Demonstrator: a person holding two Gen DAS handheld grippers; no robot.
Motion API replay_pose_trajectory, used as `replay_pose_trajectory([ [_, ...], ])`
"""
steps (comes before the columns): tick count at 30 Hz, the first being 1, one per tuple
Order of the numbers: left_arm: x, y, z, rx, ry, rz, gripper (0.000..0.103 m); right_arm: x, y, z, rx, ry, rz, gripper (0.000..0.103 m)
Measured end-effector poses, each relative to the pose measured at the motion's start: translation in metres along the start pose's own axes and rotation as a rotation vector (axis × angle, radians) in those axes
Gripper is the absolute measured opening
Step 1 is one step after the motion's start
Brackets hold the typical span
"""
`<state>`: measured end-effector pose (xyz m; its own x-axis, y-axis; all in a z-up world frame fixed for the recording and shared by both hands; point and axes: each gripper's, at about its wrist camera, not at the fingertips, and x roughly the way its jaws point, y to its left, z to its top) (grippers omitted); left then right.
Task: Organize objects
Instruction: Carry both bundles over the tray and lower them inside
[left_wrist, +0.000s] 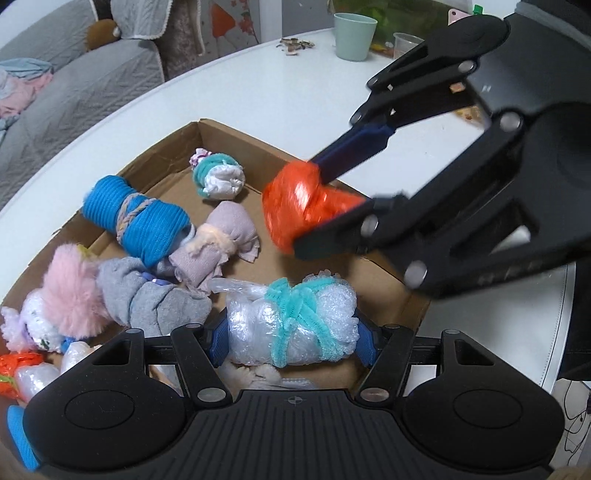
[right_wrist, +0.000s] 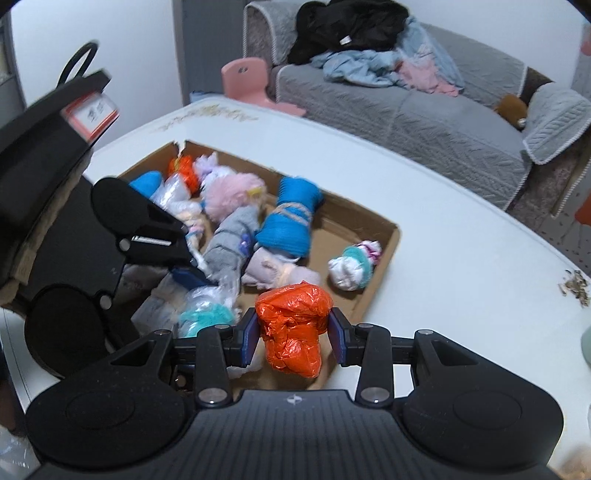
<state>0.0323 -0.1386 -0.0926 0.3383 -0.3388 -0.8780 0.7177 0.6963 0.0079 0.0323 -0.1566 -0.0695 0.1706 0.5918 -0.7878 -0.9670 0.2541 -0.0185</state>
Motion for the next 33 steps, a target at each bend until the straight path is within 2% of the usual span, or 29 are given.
replay_pose_trajectory([
  [4,0.0,0.003,0.001,-0.014,0.008,-0.002,0.069,0.007,0.002,0.005,0.0,0.025,0.02,0.036],
  [15,0.002,0.004,0.004,-0.011,0.021,0.008,0.071,0.027,-0.003,0.007,0.034,0.096,0.006,0.038],
  [28,0.002,0.002,0.005,-0.025,0.027,0.02,0.074,0.024,-0.004,0.005,0.036,0.097,0.0,0.041],
  [33,0.0,0.0,0.004,-0.021,0.023,0.028,0.08,0.023,-0.005,0.006,0.038,0.094,0.005,0.043],
])
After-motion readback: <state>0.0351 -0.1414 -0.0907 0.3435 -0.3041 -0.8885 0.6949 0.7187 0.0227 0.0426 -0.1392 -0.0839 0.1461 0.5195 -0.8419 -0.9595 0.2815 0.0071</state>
